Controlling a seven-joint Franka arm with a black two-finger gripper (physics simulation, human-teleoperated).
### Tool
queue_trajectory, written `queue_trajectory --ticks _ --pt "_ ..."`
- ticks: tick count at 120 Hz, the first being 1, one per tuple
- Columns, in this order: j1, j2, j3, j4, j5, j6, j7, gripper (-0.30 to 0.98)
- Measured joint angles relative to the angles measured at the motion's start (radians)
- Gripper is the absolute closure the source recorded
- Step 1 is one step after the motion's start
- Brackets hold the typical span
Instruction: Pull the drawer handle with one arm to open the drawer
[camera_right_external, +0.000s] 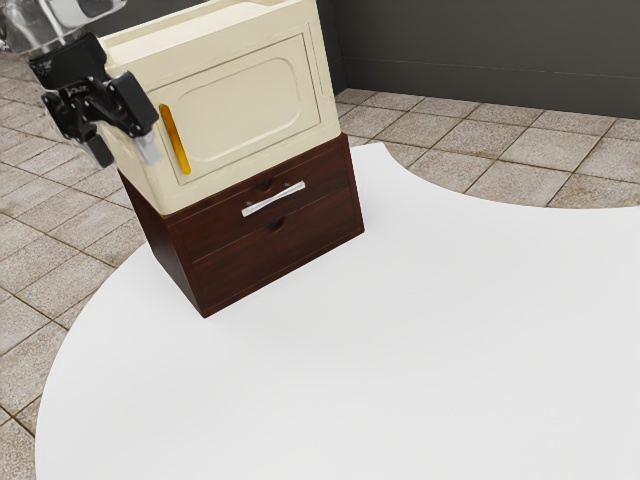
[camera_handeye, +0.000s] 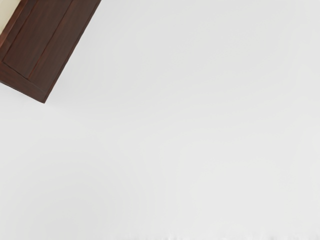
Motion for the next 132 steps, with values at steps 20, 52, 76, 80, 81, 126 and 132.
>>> queue_trajectory --ticks 20,52,76,80,81,126,132 --pt "-0.102 0.000 -0.025 0.001 -0.014 -0.020 0.007 0.00" --pt "-0.181 0.111 -0.042 -0.057 0.025 0.113 -0.004 0.00" --pt "-0.281 0.228 -0.031 0.009 0.115 0.232 -0.039 0.00" --pt "-0.282 0.255 -0.025 0.033 0.121 0.247 -0.042 0.00" --pt "-0.282 0.260 -0.023 0.038 0.122 0.250 -0.042 0.00" --pt "-0.260 0.413 0.025 0.162 0.231 0.342 -0.027 0.02" --pt "-0.257 0.418 0.042 0.163 0.237 0.349 -0.019 0.02"
